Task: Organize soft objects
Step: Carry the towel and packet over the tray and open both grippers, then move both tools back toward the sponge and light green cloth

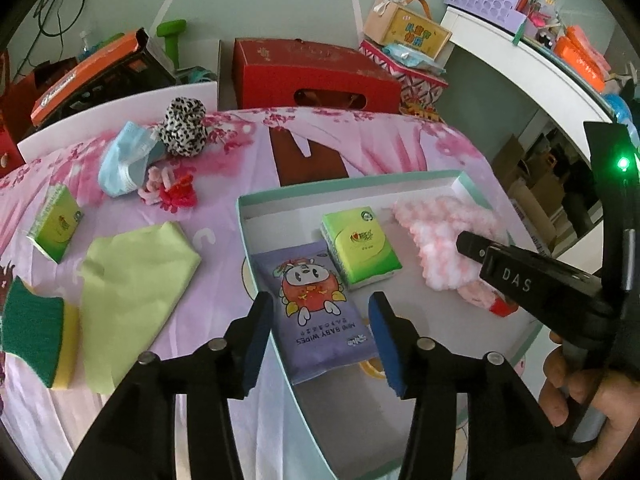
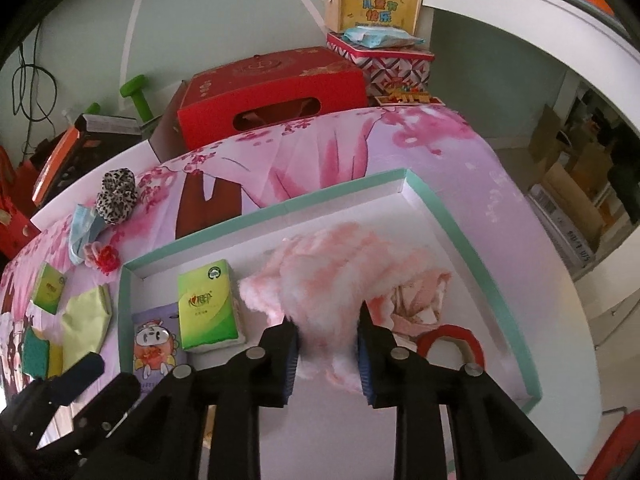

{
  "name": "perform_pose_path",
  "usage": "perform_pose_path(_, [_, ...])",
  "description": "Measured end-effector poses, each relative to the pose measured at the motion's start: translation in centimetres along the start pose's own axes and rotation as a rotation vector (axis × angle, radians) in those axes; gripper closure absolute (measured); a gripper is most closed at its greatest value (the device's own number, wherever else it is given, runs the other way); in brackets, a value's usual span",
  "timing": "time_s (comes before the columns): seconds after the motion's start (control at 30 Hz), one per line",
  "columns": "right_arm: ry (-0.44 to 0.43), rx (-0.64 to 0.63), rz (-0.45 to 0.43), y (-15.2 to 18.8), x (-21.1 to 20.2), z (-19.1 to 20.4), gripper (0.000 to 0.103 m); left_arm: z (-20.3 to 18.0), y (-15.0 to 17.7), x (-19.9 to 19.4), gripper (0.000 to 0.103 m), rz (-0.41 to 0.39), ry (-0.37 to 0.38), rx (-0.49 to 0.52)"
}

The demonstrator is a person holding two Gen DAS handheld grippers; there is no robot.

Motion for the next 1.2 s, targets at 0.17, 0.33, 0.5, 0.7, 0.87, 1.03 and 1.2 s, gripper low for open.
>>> perform_pose_path(0.17, [0.001,0.004,-0.025,-0.3,-1.6,-0.2,0.069,0.4,-0.6,-1.4,0.039,-0.024,0.006,-0.024])
perform_pose_path(0.33, [0.004,-0.005,-0.050,-0.5,-3.3,0.0,0.069,1.1,-1.2,-2.8,0.039,-0.058,-0.008,-0.045])
perform_pose_path(0.5, [0.005,0.005,-0.038,-0.2,-3.5,-0.1,0.058,2.2,-1.6,-3.2,0.038,-0.074,-0.028,-0.066])
perform_pose_path(0.7, [0.003,-0.004,-0.011,0.1,-2.8,0.1,0.046,3.6,-1.7,-2.8,0.036,-0.066,-0.066,-0.099])
perform_pose_path(0.87, [0.014,-0.027,0.031,0.5,-1.9,0.3,0.030,4.8,-1.8,-2.6,0.019,-0.073,-0.097,-0.127])
perform_pose_path(1.03, [0.014,-0.025,0.060,1.0,-1.1,0.3,0.021,6.2,-1.8,-2.0,0.010,-0.075,-0.147,-0.160])
perform_pose_path(1.2, [0.018,-0.007,0.059,1.2,-0.8,-0.1,0.000,7.5,-1.5,-1.3,0.002,-0.060,-0.210,-0.178])
Point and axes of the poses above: each gripper's, at about its wrist camera, not at the fingertips, and x roughly the way its jaws point, z to its left, y to its underside, the point moved 5 cm from there along x, roughly the way its jaws point, and after that the axes turned 13 degrees about -x, right-handed, at the moved point
